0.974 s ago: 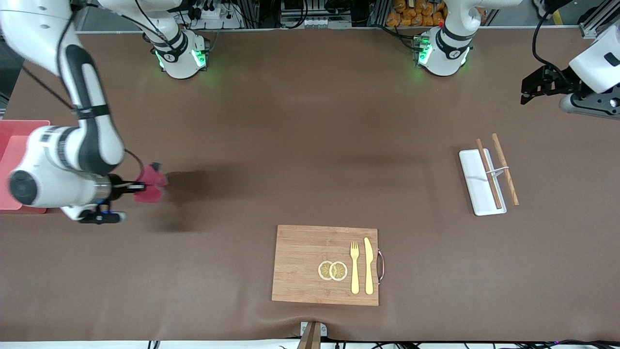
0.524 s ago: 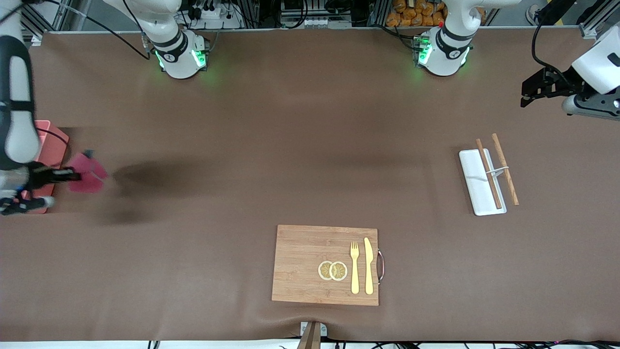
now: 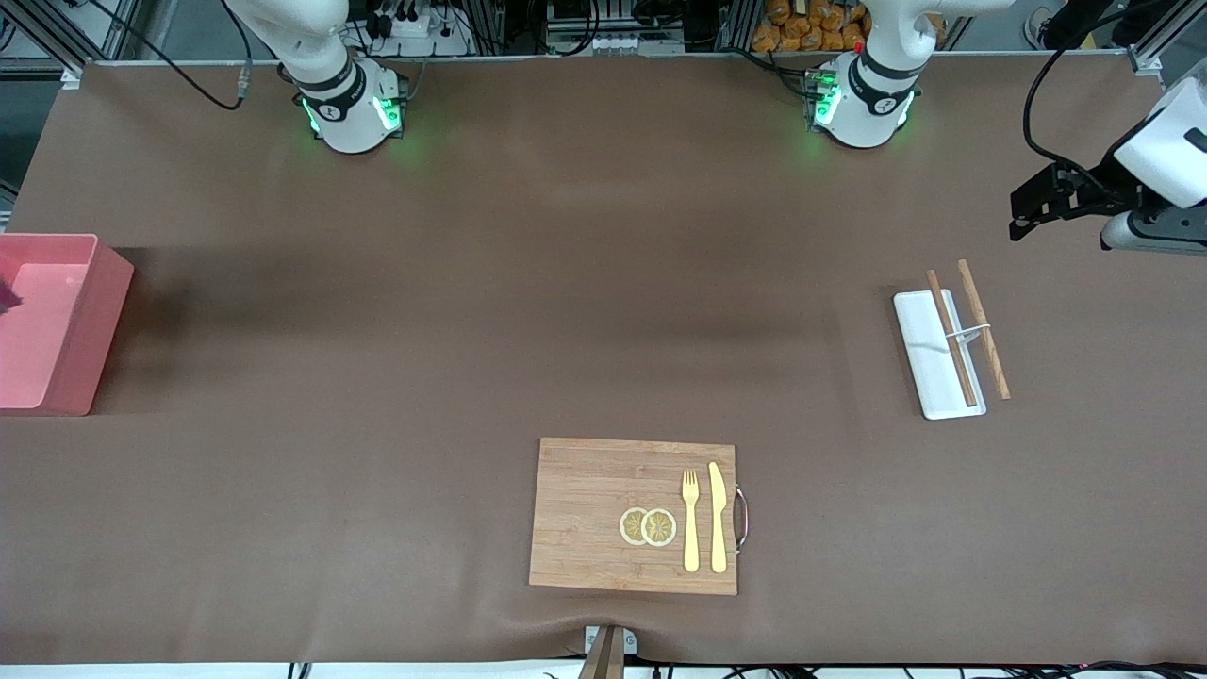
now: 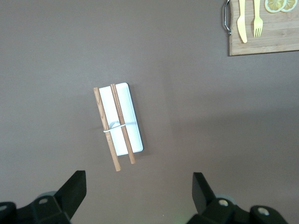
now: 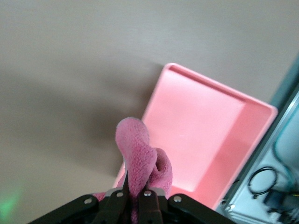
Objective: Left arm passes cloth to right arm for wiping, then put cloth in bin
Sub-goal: 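Lower the cloth into the pink bin and open the right gripper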
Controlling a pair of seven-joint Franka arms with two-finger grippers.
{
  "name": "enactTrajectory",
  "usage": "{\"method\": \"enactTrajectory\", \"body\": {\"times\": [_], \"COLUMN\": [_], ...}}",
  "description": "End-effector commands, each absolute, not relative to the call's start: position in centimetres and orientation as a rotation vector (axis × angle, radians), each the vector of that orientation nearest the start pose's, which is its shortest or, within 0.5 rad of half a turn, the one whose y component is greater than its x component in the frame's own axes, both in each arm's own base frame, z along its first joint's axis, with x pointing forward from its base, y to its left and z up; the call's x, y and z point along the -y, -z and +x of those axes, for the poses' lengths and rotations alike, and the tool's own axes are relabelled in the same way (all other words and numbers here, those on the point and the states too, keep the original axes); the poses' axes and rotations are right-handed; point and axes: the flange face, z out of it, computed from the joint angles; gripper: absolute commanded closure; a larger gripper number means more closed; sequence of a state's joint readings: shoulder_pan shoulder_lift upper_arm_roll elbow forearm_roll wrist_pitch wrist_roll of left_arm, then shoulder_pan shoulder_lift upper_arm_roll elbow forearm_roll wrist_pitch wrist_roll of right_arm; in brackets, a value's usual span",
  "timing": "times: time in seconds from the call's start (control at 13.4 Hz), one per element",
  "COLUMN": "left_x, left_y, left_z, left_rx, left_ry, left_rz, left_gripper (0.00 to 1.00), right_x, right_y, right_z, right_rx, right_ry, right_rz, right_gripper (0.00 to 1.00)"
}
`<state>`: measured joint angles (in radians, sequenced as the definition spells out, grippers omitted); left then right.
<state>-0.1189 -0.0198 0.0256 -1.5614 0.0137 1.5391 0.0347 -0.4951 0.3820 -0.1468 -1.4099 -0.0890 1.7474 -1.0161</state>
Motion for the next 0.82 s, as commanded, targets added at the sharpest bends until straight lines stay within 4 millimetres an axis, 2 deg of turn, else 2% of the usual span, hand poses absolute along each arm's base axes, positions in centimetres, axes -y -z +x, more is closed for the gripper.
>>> {"method": "enactTrajectory", "body": {"times": [0.0, 0.07, 0.22, 0.3, 0.37, 0.45, 0.67, 0.75], "left_x": [5.6, 5.9, 5.9, 5.9, 5.7, 5.8, 5.8, 5.8], "left_y": [-63.8, -63.9, -64.0, -63.9, -63.8, -63.8, -63.7, -63.7], "left_z": [54.2, 54.1, 54.0, 54.1, 54.1, 54.1, 54.2, 54.2], "left_rx": [-0.194, -0.225, -0.235, -0.235, -0.230, -0.232, -0.232, -0.232], "left_ry": [0.008, 0.008, 0.012, 0.010, 0.005, 0.005, 0.005, 0.005], "left_rz": [-3.128, -3.128, -3.127, -3.125, -3.124, -3.122, -3.121, -3.121], "left_gripper": [0.00, 0.00, 0.00, 0.00, 0.00, 0.00, 0.00, 0.00], "right_x": [44.9, 47.1, 49.0, 49.1, 49.1, 49.0, 49.0, 48.5], "right_y": [-44.5, -41.5, -33.9, -30.8, -29.6, -29.0, -29.4, -30.2], "right_z": [54.4, 53.5, 53.9, 54.3, 54.2, 54.0, 54.1, 54.4], "right_rx": [0.748, 0.716, 0.722, 0.713, 0.696, 0.684, 0.682, 0.688], "right_ry": [-0.184, -0.184, -0.197, -0.173, -0.160, -0.159, -0.155, -0.152], "right_rz": [-3.166, -3.152, -3.130, -3.119, -3.107, -3.094, -3.095, -3.095], "right_gripper": [1.00, 1.00, 1.00, 0.77, 0.06, 0.00, 0.00, 0.00]}}
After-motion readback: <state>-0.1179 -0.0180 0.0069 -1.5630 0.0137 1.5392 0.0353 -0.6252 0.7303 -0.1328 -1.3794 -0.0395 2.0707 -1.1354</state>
